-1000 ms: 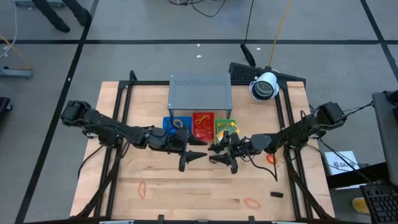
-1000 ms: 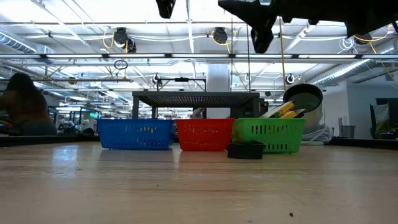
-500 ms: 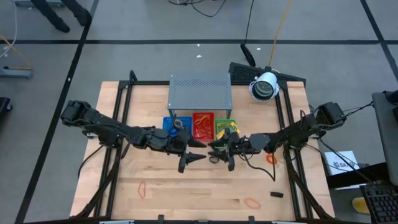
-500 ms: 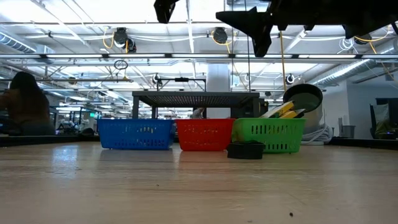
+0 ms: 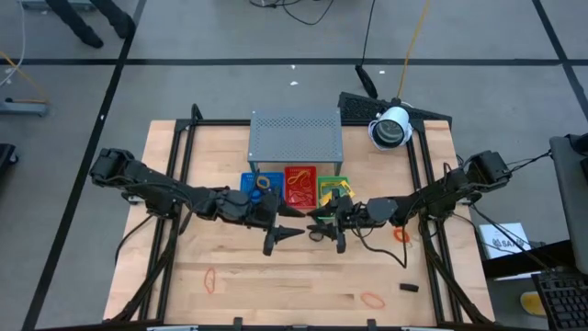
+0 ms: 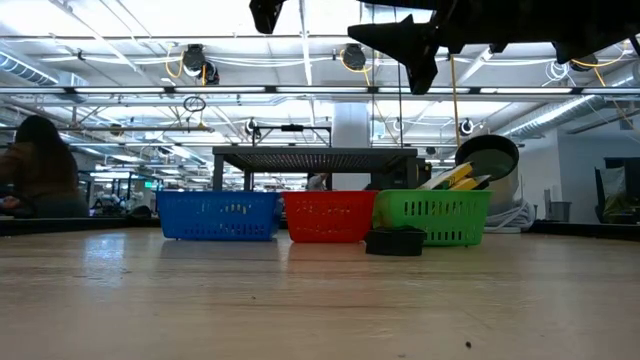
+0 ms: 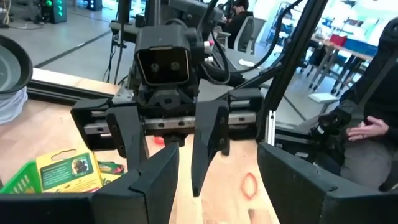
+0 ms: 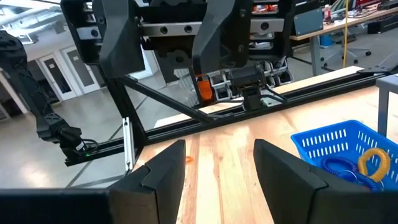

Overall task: Pick & Place Office Desk Supplies
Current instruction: Put the black rubber band into the red bin

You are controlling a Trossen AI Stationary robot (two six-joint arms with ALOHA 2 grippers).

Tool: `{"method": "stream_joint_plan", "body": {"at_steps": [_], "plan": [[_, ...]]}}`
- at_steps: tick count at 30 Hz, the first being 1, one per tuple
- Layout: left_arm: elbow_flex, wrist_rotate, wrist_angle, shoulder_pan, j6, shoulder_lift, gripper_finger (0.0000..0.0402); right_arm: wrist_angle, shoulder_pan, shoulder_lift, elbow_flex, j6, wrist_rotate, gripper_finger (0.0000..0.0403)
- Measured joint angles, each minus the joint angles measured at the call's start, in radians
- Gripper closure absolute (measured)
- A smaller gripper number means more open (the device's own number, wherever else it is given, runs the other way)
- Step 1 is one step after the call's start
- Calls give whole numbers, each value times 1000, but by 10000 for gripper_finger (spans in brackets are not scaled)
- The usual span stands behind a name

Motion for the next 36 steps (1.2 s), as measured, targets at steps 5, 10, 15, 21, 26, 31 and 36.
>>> {"method": "stream_joint_plan", "body": {"at_steps": [5, 10, 15, 21, 26, 31, 36], "plan": [[0, 15, 37, 0, -58, 0, 176, 0, 0, 0, 0, 0, 0, 220], [0, 34, 45, 0, -121, 0, 176, 0, 0, 0, 0, 0, 0, 220], [0, 32, 28, 0, -44, 0, 176, 0, 0, 0, 0, 0, 0, 220], [-1, 26, 11, 0, 59, 0, 176, 1, 0, 0, 0, -13, -1, 220], [-1, 26, 10, 0, 52, 0, 176, 32, -18, 0, 0, -64, -1, 220], [-1, 27, -2, 0, 56, 0, 176, 32, -35, 0, 0, -80, -4, 220], [-1, 27, -25, 0, 57, 0, 176, 47, -58, 0, 0, -80, -56, 220]]}}
